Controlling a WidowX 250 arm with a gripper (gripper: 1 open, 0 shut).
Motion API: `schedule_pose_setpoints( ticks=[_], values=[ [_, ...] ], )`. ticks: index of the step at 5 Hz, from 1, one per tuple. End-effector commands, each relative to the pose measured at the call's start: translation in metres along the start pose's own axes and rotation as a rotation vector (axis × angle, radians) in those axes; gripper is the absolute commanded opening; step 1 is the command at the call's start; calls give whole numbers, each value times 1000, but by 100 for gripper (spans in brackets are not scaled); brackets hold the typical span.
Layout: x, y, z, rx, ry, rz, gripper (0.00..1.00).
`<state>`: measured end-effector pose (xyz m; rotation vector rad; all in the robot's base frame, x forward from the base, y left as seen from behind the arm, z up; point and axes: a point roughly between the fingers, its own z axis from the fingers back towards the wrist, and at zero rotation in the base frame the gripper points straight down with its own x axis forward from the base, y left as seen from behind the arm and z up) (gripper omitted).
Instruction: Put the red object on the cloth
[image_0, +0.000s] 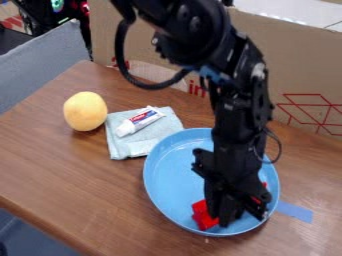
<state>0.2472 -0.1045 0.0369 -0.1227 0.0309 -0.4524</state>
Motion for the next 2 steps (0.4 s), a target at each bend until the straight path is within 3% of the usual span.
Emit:
schedule_pose_setpoints(
  ticks=[1, 2],
  values=[
    [16, -21, 51, 23, -104, 20, 0],
    [17, -19, 95, 54, -157, 46, 0]
  ],
)
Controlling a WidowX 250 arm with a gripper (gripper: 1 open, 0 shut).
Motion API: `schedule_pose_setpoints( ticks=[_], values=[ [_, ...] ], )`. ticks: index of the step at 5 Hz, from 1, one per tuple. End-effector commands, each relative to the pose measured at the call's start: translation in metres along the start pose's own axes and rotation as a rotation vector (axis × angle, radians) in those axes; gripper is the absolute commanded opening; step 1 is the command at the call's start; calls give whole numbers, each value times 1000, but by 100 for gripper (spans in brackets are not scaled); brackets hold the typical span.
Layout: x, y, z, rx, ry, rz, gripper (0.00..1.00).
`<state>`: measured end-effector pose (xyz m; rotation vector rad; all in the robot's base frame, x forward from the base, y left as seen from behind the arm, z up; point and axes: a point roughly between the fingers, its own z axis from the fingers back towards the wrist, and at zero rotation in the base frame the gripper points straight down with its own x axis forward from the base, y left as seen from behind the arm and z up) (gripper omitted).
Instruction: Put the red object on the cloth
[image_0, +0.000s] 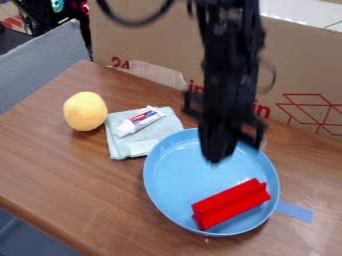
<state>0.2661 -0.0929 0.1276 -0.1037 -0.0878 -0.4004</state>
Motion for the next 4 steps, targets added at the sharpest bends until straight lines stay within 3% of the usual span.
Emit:
schedule_pose_setpoints(
  ticks=[1, 2, 3, 4],
  values=[
    [21, -20, 27, 23, -70, 24, 0],
    [26, -19, 44, 40, -96, 30, 0],
    [41, -24, 25, 37, -97, 28, 0],
    [57, -33, 8, 4, -50, 16, 100]
  ],
)
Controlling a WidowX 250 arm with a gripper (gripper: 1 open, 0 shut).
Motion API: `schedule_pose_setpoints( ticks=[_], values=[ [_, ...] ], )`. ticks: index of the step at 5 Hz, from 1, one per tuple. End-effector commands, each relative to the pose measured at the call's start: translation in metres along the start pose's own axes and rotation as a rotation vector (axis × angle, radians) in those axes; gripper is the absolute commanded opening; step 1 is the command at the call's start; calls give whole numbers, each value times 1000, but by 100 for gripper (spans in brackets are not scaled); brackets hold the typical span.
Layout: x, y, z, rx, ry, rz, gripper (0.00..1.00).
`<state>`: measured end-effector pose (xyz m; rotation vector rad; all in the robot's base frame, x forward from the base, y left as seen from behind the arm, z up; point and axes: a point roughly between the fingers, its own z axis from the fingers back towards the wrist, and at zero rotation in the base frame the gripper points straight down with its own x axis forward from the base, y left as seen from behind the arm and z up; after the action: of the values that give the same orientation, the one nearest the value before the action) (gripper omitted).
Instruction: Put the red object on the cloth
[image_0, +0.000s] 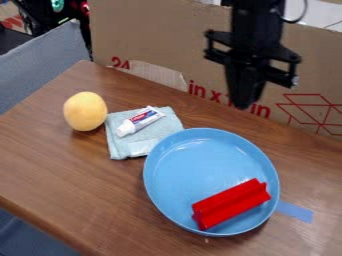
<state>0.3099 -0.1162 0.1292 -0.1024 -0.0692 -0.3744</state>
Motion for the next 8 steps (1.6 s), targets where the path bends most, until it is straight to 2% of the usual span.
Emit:
schedule_pose_setpoints(
  ticks=[1, 2, 3, 4, 5, 6, 7, 8],
  values=[
    [21, -43, 7, -27, -71, 1, 100],
    [-5, -44, -8, -38, -60, -4, 100],
    [-27, -41, -14, -36, -66, -37, 100],
    [-60, -42, -33, -50, -34, -113, 100],
    [-68, -46, -41, -41, -12, -192, 100],
    [-70, -40, -74, -61, 35, -198, 100],
    [-78, -54, -89, -88, 80, -190, 100],
    [-73, -54, -108, -77, 134, -172, 100]
  ],
)
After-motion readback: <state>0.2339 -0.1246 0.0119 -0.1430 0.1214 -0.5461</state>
